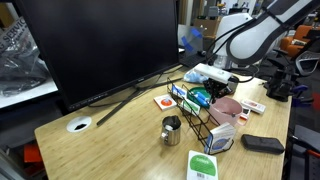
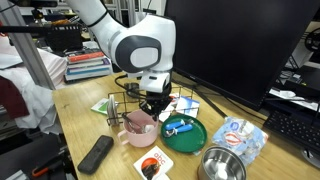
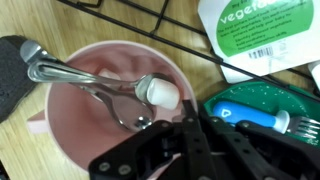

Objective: Move the pink cup to the right side of the desk

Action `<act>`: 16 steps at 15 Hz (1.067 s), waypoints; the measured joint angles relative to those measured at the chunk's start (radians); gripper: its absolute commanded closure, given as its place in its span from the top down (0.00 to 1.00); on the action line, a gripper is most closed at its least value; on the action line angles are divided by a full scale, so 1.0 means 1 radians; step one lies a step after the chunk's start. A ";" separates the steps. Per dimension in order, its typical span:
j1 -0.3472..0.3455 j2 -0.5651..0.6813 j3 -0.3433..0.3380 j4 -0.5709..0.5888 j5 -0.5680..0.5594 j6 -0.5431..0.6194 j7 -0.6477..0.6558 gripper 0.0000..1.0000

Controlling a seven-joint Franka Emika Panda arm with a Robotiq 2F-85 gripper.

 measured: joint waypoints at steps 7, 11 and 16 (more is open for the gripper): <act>0.005 0.002 -0.001 0.001 0.011 0.009 0.018 0.51; 0.021 -0.008 0.003 0.003 0.043 0.077 0.020 0.80; 0.051 -0.107 -0.022 -0.018 -0.074 0.106 0.172 1.00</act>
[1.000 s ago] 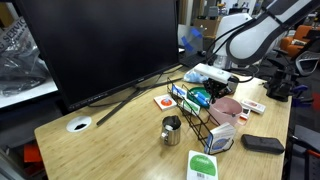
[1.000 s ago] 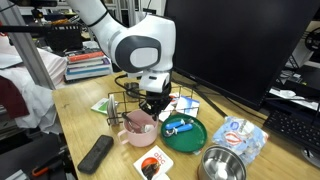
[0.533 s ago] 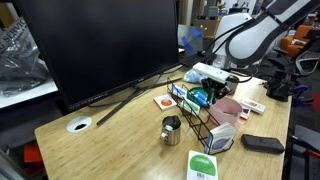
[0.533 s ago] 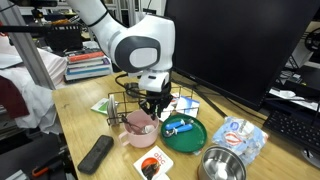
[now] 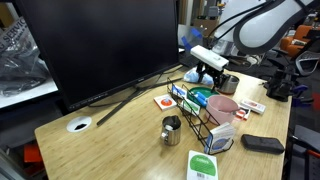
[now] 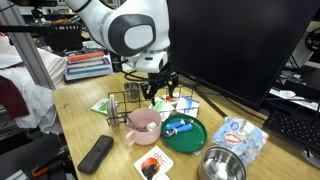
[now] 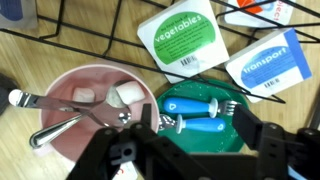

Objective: Move the pink cup to the right side of the desk

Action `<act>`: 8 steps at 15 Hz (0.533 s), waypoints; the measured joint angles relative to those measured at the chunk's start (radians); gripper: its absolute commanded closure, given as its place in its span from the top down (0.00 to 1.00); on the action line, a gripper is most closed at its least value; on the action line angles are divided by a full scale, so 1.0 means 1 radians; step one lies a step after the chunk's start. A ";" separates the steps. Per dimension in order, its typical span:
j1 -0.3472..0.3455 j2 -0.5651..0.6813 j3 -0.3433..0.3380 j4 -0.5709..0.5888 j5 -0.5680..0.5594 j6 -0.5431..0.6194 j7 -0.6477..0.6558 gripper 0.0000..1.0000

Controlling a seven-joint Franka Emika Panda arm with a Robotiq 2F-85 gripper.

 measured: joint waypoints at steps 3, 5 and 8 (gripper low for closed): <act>0.003 -0.092 -0.015 -0.057 -0.162 0.000 0.181 1.00; 0.003 -0.159 0.005 -0.106 -0.193 0.010 0.243 1.00; 0.003 -0.215 0.027 -0.152 -0.193 0.019 0.258 1.00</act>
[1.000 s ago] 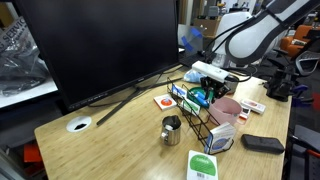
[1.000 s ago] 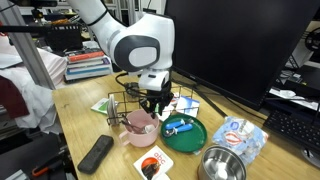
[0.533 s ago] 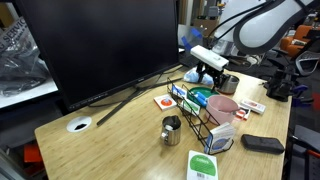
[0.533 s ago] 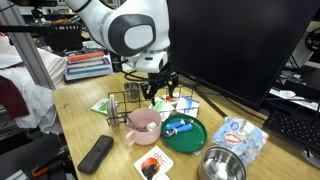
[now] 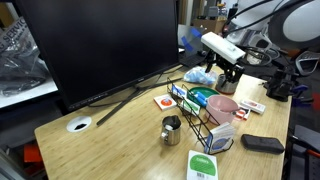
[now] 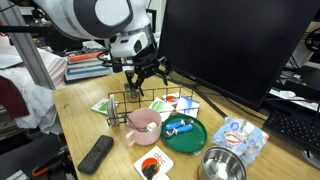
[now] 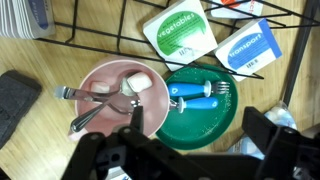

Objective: Move the pink cup to the right side of the desk

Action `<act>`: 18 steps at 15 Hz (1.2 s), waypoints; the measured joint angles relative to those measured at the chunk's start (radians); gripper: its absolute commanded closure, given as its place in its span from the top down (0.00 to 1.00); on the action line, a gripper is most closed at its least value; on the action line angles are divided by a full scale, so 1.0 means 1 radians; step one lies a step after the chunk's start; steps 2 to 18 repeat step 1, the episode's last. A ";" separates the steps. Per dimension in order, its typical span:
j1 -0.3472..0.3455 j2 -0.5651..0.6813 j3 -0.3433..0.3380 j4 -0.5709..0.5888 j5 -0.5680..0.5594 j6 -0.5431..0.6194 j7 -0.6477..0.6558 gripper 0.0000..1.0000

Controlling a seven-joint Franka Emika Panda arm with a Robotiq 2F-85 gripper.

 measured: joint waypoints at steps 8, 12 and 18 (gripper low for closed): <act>-0.003 0.000 0.000 -0.002 0.000 0.003 0.000 1.00; -0.003 0.000 0.000 -0.002 0.000 0.003 0.000 1.00; -0.003 0.000 0.000 -0.002 0.000 0.003 0.000 1.00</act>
